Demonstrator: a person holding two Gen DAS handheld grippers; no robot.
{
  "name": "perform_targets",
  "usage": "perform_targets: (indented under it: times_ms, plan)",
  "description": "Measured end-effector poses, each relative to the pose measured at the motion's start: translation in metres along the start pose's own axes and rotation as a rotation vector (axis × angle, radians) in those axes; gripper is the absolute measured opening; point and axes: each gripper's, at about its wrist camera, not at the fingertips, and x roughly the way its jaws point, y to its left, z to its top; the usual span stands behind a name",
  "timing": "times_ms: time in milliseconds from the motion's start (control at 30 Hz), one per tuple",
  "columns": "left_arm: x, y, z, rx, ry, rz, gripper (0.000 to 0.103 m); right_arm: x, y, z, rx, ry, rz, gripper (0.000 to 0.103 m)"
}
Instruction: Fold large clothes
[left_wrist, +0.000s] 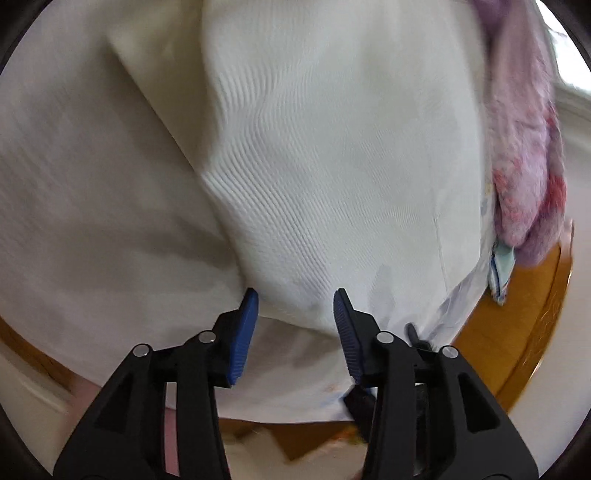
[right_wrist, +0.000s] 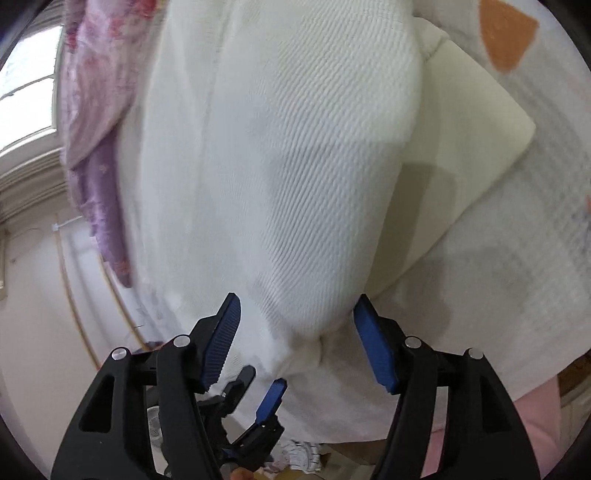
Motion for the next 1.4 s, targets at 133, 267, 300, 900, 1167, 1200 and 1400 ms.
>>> perform_targets:
  times_ms: [133, 267, 300, 900, 1167, 1200, 1400]
  plan:
    - [0.009, 0.002, 0.016, -0.226, -0.031, -0.066, 0.015, 0.004, 0.003, 0.007, 0.081, 0.018, -0.019, 0.064]
    - [-0.035, -0.055, 0.028, -0.03, -0.154, -0.195, 0.006, -0.011, 0.047, 0.015, 0.008, -0.06, 0.21, 0.015]
    - [-0.05, -0.078, 0.03, 0.063, -0.191, -0.224, 0.006, -0.018, 0.058, 0.018, -0.024, -0.087, 0.294, 0.013]
    - [-0.012, -0.055, -0.014, 0.537, -0.175, 0.222, 0.029, -0.021, 0.028, -0.016, -0.386, -0.065, -0.184, 0.042]
    - [-0.009, -0.095, -0.02, 0.816, -0.282, 0.491, 0.009, 0.012, 0.055, -0.027, -0.795, -0.06, -0.443, 0.003]
    - [0.015, -0.087, -0.009, 0.798, -0.219, 0.546, 0.003, 0.033, 0.055, -0.022, -0.79, -0.04, -0.523, 0.0]
    - [0.004, -0.076, 0.019, 0.702, -0.187, 0.622, 0.0, 0.008, 0.043, 0.0, -0.607, -0.029, -0.461, 0.0]
